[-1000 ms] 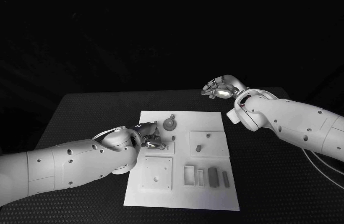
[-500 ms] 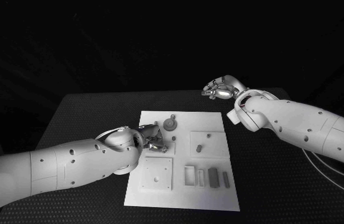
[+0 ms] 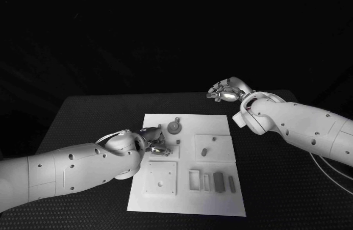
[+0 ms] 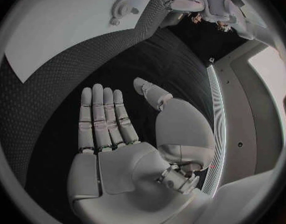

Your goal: Assemble the parts on the task board

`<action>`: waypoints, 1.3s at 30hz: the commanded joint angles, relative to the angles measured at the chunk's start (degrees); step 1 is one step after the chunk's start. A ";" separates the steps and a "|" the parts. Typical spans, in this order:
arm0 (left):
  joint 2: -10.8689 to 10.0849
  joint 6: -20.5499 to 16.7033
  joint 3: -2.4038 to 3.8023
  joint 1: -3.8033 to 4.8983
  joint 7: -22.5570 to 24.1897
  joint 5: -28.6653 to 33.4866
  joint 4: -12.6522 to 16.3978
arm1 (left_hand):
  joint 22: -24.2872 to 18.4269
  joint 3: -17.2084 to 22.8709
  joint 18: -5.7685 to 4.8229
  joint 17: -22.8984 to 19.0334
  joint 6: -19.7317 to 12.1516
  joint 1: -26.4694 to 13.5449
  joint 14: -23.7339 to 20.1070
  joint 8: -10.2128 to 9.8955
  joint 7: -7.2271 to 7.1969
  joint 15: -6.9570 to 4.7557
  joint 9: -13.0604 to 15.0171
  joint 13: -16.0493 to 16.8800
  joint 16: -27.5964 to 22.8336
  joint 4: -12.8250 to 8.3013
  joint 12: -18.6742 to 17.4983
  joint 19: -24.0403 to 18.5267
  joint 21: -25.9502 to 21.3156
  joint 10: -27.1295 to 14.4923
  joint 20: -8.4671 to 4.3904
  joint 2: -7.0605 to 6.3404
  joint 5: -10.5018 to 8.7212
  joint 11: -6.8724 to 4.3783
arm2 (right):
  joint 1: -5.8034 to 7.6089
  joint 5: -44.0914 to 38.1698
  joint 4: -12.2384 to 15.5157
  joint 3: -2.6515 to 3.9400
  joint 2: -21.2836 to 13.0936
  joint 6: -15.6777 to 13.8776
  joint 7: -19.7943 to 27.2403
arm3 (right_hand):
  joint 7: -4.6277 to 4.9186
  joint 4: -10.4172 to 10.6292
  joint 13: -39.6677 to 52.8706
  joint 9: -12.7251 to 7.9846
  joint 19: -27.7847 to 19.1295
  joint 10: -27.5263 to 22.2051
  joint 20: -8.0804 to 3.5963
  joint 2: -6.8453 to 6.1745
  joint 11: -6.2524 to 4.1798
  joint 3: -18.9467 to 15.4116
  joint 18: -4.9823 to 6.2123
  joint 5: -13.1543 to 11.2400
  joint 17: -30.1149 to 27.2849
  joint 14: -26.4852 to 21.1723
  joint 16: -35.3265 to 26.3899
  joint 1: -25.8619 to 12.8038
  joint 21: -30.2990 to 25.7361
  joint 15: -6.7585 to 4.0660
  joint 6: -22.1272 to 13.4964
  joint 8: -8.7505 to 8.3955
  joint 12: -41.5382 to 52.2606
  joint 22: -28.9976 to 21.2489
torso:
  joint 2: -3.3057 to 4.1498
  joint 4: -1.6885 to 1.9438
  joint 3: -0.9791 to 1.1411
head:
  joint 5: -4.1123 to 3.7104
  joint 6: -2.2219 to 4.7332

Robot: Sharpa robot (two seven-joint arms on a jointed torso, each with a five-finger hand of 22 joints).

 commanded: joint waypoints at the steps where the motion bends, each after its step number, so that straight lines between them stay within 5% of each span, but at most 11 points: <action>1: 0.02 -1.02 0.55 -0.13 -0.50 -0.68 -0.34 | 0.91 2.01 1.09 -0.02 0.62 2.56 0.53 0.31 -1.07 -1.07 0.04 -0.08 0.31 -1.51 0.23 0.08 0.24 1.04 -5.76 3.13 -0.40 -1.94 | -0.05 -0.09 0.01 0.01 0.08 0.67 0.60 | -0.07 0.02 -0.09 -0.06 -0.02 -0.46 0.18 -0.03 -0.01 -0.29 0.06 0.29 -0.07 -0.34 -0.19 -0.55 -0.36 0.09 -0.42 -0.18 0.18 0.06 | -0.01 0.00 0.02 | -0.02 -0.04; 39: 0.84 2.01 0.54 -0.14 -0.58 0.08 -1.60 | 0.86 2.19 1.13 -0.15 0.31 2.34 0.47 0.57 -1.04 -1.16 -0.17 -0.26 0.17 -1.47 0.17 0.10 0.20 0.98 -5.79 3.18 -1.24 -1.92 | -0.06 -0.09 0.04 0.01 0.02 0.80 0.59 | -0.07 -0.01 -0.23 -0.07 0.01 -0.48 0.20 -0.02 0.00 -0.35 0.08 0.46 -0.08 -0.34 -0.21 -0.60 -0.46 0.09 -0.43 -0.17 0.26 0.17 | -0.01 0.00 0.04 | 0.02 -0.47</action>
